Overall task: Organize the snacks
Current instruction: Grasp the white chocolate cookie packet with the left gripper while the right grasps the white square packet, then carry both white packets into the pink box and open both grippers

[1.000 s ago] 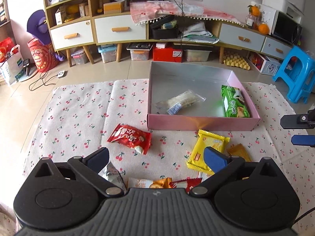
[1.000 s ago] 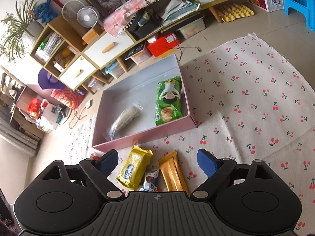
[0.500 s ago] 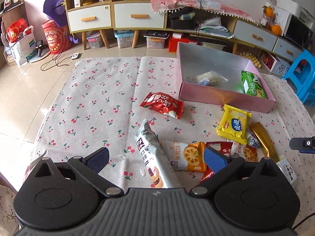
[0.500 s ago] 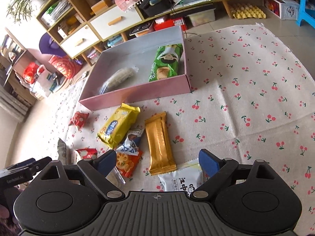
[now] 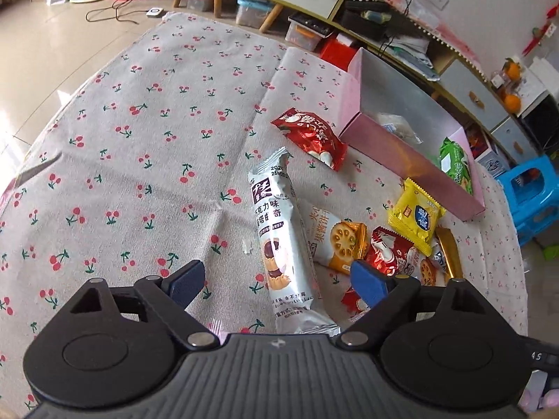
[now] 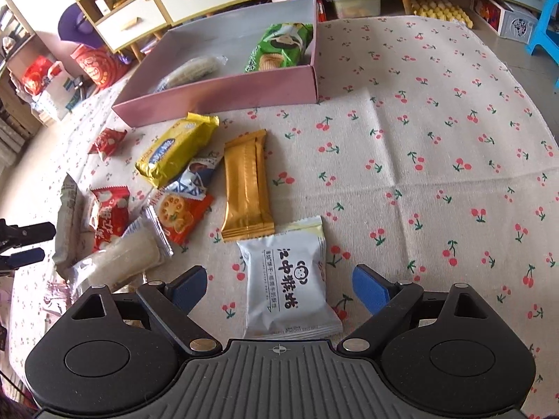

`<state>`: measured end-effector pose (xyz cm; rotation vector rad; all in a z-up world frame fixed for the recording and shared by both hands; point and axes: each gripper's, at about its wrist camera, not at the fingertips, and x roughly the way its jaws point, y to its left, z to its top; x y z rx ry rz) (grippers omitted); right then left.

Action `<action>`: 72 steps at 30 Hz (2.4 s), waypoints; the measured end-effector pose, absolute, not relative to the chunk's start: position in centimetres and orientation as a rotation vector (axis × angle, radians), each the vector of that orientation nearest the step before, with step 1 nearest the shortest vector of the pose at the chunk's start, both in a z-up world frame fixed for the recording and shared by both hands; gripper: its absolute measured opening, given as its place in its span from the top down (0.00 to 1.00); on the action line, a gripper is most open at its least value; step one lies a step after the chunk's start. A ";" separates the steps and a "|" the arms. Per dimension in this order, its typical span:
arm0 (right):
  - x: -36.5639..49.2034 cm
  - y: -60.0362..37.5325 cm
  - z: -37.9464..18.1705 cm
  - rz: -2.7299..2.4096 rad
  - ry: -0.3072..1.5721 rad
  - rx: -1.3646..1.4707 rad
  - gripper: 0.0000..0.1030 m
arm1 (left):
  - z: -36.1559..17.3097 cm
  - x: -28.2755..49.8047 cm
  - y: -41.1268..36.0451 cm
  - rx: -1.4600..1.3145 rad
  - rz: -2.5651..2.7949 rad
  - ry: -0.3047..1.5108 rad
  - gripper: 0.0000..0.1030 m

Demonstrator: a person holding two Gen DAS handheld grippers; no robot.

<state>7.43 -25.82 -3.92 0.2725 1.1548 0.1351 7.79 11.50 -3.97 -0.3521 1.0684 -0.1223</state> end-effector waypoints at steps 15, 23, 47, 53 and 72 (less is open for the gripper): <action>7.1 -24.4 -4.7 0.122 1.213 0.163 0.11 | -5.1 7.9 11.0 -0.383 -0.123 1.108 0.42; 6.9 -23.7 -4.8 0.115 1.209 0.111 0.11 | -5.2 8.0 10.6 -0.365 -0.124 1.100 0.56; 6.6 -23.0 -4.1 0.120 1.182 0.063 0.50 | -4.1 7.9 9.8 -0.311 -0.141 1.062 0.74; 7.0 -24.2 -3.8 0.123 1.200 0.181 0.50 | -3.6 7.8 9.8 -0.335 -0.158 1.056 0.74; 7.9 -25.5 -1.2 0.207 1.191 0.462 0.50 | -1.5 8.4 8.2 -0.389 -0.200 1.004 0.75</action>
